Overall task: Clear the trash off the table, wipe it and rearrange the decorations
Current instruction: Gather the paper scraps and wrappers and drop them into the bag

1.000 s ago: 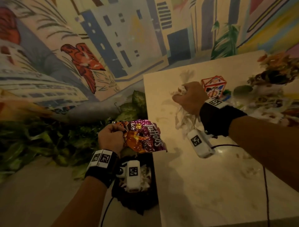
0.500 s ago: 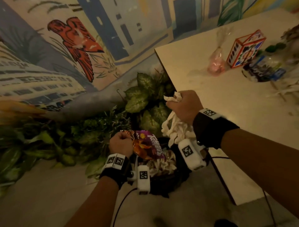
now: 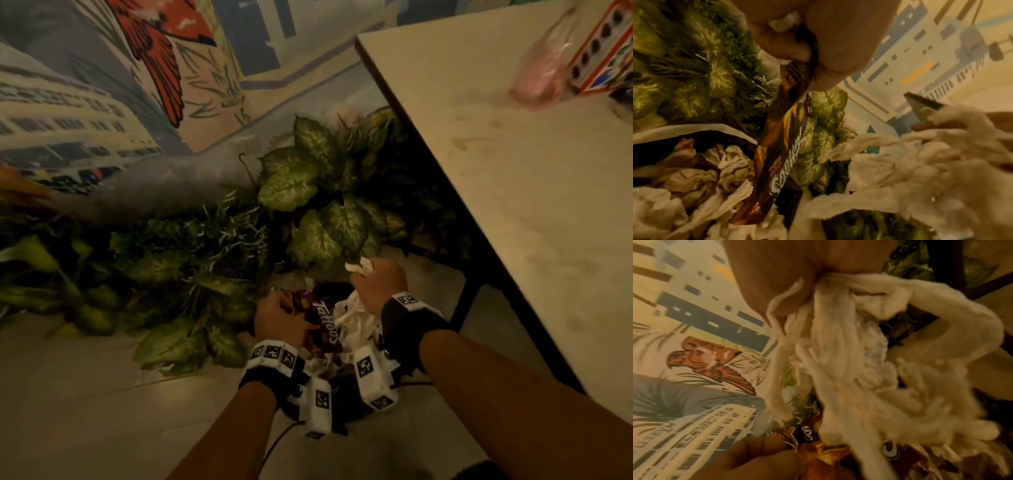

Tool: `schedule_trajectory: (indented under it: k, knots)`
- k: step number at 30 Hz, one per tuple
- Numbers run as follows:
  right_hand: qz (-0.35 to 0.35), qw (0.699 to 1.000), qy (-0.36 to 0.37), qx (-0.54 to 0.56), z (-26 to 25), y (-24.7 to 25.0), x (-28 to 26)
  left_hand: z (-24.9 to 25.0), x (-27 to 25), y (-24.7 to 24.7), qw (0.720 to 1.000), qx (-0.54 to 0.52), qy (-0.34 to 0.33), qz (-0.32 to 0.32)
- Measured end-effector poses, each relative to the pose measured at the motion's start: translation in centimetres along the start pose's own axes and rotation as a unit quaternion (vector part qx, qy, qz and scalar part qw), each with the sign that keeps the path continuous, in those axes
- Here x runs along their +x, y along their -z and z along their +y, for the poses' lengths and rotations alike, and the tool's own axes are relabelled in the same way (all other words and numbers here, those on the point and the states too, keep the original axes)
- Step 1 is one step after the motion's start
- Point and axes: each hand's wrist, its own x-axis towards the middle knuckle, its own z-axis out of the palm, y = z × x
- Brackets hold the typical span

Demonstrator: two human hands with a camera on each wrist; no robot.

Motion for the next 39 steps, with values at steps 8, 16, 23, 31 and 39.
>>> schedule_trajectory:
  k: [8, 16, 23, 31, 39]
  knots:
    - [-0.023, 1.0, 0.005, -0.014, 9.5, -10.4, 5.9, -8.2, 3.8, -9.7, 0.984, 0.131, -0.093, -0.075]
    - [-0.138, 0.972, 0.044, -0.183, 17.7, -18.5, 11.5, -14.0, 6.1, -17.2, 0.891, 0.348, -0.162, -0.242]
    - [-0.226, 0.923, -0.004, -0.312, 26.1, -23.9, 18.8, -14.7, 7.2, -19.1, 0.853, 0.394, -0.136, -0.315]
    - [-0.288, 0.869, 0.074, -0.397, 21.9, -21.7, 14.3, -14.6, 7.3, -20.1, 0.809, 0.461, -0.124, -0.343]
    - [-0.291, 0.864, 0.039, -0.409, 22.8, -22.3, 15.0, -14.1, 7.7, -19.3, 0.793, 0.453, -0.096, -0.395]
